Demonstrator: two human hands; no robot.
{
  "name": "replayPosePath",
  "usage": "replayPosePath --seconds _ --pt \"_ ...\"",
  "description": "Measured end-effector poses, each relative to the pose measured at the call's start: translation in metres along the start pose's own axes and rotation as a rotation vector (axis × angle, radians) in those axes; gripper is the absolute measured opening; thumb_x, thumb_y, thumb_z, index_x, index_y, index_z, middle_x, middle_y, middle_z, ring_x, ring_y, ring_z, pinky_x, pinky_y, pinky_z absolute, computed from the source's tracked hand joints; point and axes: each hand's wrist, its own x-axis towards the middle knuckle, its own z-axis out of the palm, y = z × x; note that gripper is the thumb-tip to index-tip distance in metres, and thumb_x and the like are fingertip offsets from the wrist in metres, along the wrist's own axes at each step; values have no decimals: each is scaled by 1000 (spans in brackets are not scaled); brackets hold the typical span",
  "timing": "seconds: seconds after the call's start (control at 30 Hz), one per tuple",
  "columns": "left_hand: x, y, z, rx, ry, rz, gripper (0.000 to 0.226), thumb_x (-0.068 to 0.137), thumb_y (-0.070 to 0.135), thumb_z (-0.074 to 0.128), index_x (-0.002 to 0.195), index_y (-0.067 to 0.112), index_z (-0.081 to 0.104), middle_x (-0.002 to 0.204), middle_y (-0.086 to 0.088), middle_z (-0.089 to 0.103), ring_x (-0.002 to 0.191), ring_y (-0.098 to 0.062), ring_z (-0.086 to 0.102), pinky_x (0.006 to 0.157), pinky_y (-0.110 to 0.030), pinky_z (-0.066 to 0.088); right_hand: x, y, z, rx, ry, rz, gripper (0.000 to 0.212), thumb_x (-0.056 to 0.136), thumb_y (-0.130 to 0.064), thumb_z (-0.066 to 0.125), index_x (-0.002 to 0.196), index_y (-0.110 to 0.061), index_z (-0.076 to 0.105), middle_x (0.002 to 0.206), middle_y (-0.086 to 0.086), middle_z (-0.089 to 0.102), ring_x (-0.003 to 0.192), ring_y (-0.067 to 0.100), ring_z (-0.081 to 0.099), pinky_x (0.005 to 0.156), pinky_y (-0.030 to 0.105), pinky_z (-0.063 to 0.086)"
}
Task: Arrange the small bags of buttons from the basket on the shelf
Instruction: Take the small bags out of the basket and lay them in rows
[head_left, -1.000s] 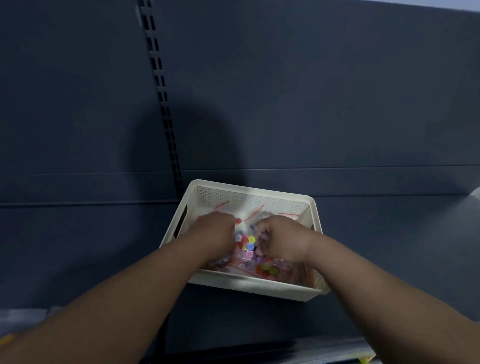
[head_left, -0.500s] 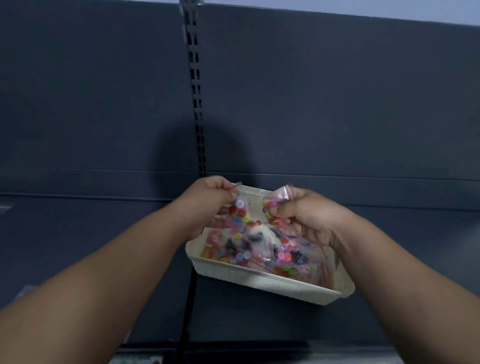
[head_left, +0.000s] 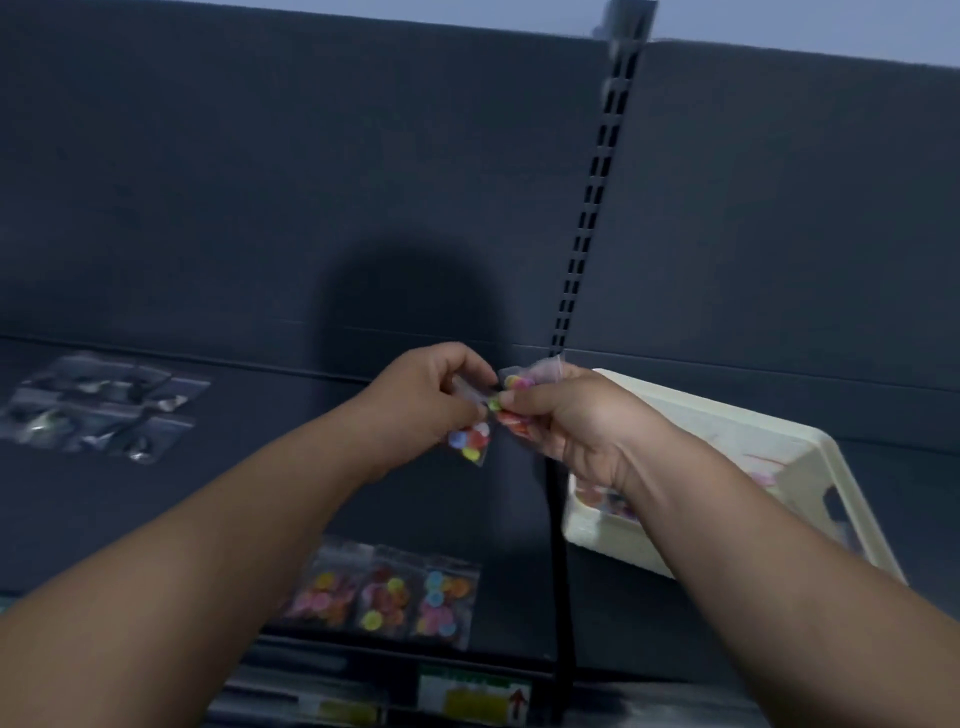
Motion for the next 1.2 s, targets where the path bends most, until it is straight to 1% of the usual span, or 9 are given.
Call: replayPosePath --seconds 0.13,0.23,0.37,0.5,0.6,0.7,0.8,0.97,1.2 --pt "-13 -24 -42 305 -14 125 40 77 -3 63 88 36 63 59 3 51 49 -4 46 48 -17 39 20 20 39 56 62 99 30 85 9 60 73 -16 48 62 5 66 54 13 64 55 21 55" --pt "-20 -41 -61 363 -24 147 24 80 3 64 84 28 65 61 -2 62 50 -5 52 51 -21 43 28 35 67 7 34 154 15 88 3 58 88 -12 56 75 7 65 61 12 61 67 23 52" --pt "-21 -59 -79 362 -11 169 13 83 5 62 75 15 62 61 -4 67 49 -6 56 51 -17 43 32 48 96 159 38 183 24 92 -3 54 115 3 58 86 13 67 70 16 66 56 23 58" --pt "-17 -73 -91 165 -15 76 9 86 4 64 78 6 61 62 -11 68 50 -12 60 52 -23 49 33 57 103 66 107 193 17 94 -8 47 106 -6 58 87 12 64 72 20 64 64 30 59" --pt "-15 -81 -98 -82 -25 -129 14 86 2 64 74 8 58 59 -4 63 45 -6 56 45 -16 45 33 67 98 -51 197 171 23 84 6 40 89 -11 56 74 9 60 69 21 59 69 32 55" --pt "-15 -88 -106 -188 -91 -283 13 86 6 65 75 10 59 61 -4 62 49 -7 56 53 -20 48 30 72 95 -132 122 121 33 82 11 43 93 -15 59 79 4 64 73 18 63 66 28 52" --pt "-13 -95 -111 -202 -145 -341 11 86 6 65 77 11 60 61 -3 62 49 -6 59 60 -25 50 28 72 99 -250 -12 85 26 85 -5 61 103 -23 62 86 -4 67 74 12 64 61 24 47" --pt "-9 -104 -114 -189 -164 -368 12 87 7 64 75 10 60 68 -6 63 60 -13 59 65 -28 53 36 75 112 -412 68 27 13 86 -14 66 79 -23 60 74 -5 66 58 7 54 52 19 37" --pt "-7 -121 -136 -105 91 -407 16 88 1 57 76 11 64 70 -8 63 55 -13 55 40 -17 44 55 87 122 -537 157 244 8 89 -13 59 85 -21 57 80 2 68 57 9 61 49 19 38"
